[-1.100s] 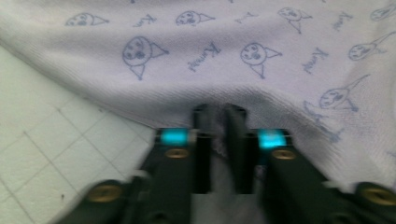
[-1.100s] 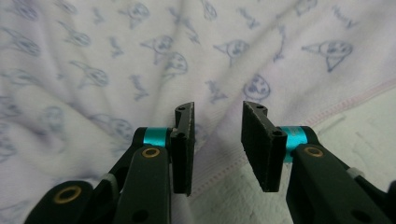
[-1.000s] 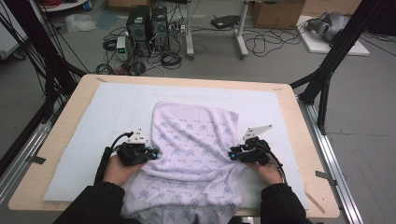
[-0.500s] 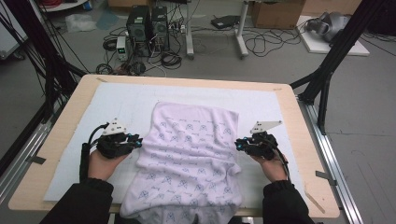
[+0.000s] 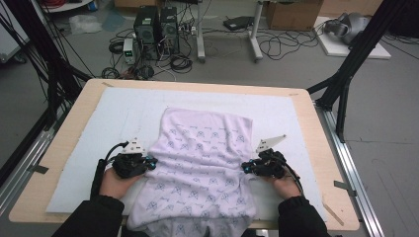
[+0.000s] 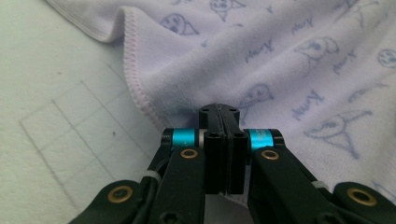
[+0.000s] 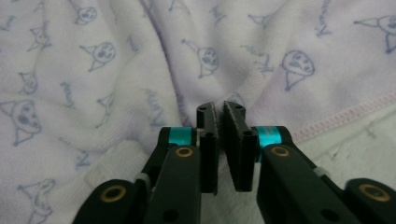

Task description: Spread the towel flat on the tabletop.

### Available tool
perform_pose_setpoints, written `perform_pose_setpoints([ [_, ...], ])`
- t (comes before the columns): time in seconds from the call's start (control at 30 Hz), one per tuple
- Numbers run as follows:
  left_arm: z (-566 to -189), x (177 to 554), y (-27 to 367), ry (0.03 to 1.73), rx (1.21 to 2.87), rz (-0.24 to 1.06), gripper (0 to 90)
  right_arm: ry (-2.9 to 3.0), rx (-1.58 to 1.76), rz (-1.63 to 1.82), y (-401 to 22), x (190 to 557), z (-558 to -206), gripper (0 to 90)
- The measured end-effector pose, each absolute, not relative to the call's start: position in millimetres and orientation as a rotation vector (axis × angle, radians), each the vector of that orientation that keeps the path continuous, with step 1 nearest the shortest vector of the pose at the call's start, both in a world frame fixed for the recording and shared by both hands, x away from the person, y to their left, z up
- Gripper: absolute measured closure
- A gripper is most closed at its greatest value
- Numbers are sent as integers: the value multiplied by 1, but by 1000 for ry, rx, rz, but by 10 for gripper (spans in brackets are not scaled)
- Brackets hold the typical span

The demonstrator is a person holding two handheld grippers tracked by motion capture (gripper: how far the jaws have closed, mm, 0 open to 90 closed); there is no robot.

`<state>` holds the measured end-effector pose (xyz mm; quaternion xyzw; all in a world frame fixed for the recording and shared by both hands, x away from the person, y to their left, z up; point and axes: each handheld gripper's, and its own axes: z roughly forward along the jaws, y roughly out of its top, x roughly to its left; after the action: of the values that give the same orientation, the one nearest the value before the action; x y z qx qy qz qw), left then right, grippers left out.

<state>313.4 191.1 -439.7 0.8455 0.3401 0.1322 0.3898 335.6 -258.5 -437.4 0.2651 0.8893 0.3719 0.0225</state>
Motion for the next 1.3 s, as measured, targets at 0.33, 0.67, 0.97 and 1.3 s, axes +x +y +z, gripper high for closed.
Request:
perform_pose_setpoints([
  [0.33, -430, 334, 191, 1009, 1997, 510, 883, 2488, 893, 1036, -259, 375, -411, 824],
  [0.67, -421, 293, 215, 875, 2017, 435, 633, 2473, 777, 1260, -268, 331, -391, 603],
  [0.97, -439, 255, 202, 669, 2115, 233, 581, 2698, 585, 1311, -245, 273, -428, 551],
  [1.3, -445, 243, 196, 634, 2184, 251, 885, 2840, 481, 1204, -224, 263, -442, 879],
])
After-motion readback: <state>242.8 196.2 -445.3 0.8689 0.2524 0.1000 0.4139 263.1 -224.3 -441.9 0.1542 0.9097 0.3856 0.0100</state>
